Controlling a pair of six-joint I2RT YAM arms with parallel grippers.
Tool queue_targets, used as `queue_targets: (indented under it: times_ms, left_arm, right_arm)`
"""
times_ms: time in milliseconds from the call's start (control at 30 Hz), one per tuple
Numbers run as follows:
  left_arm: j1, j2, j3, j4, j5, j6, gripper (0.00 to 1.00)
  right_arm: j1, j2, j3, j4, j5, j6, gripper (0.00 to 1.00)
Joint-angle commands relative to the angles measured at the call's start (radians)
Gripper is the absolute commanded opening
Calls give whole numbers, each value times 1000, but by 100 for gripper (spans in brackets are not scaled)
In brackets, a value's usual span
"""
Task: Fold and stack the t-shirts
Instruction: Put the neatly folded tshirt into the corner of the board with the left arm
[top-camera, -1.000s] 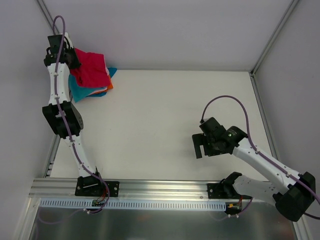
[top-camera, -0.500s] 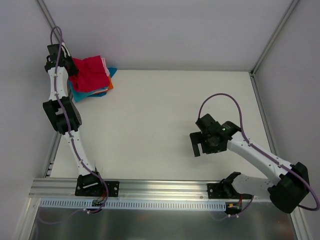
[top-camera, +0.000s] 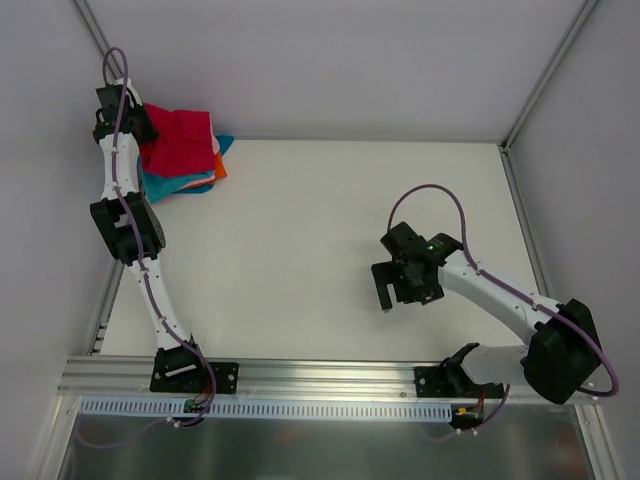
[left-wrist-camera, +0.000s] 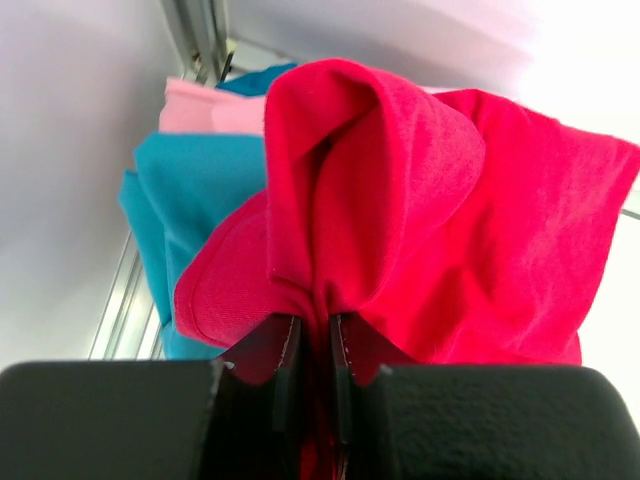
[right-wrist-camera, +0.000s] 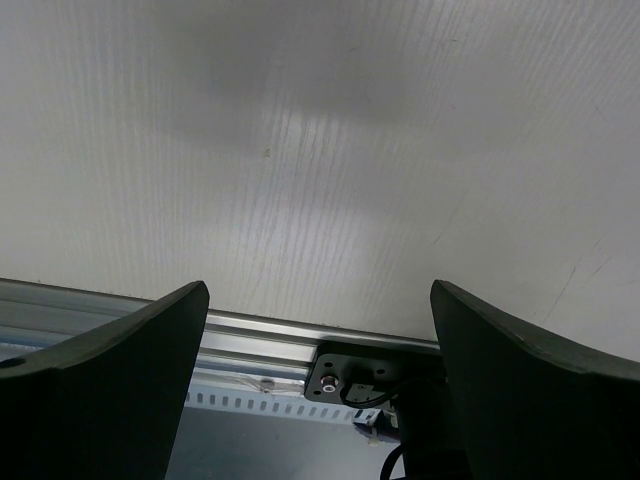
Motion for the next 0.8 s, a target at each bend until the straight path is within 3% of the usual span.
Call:
queue_targets:
  times_ms: [0,133,167,200,233,267,433,600,667,767]
  left_arm:
    - [1,-4,38,107,23,38,0]
    - [1,14,46,104,20,47,0]
    - [1,20,46,102,18,48,3]
    - [0,22,43,101,20,47,13]
    - [1,19,38,102,23,47,65]
    - [0,7,20,104,14,35,96]
    - [-19,-94,-93,162,6,33,99]
    - [-69,-320,-299,309,-86,59,99]
    - [-89,-449,-435,434,-40,52,99]
    - [-92,-524,-494,463,93,-42,99]
  right_arm:
    - [-6,25,41,20,-15,-15,99]
    - [-10,45,51,28,-18,-20,100]
    - [-10,49,53,31,-26,-21,99]
    - [-12,53,54,33,-26,-21,99]
    - [-10,54,53,34,-26,-23,99]
    - [-12,53,54,40,-35,-21,100]
    - [-12,51,50,52,-50,-18,99]
    - [-12,17,33,75,-84,6,99]
    - [-12,-9,12,95,-86,17,99]
    - [-12,-26,-19,126,-121,32,99]
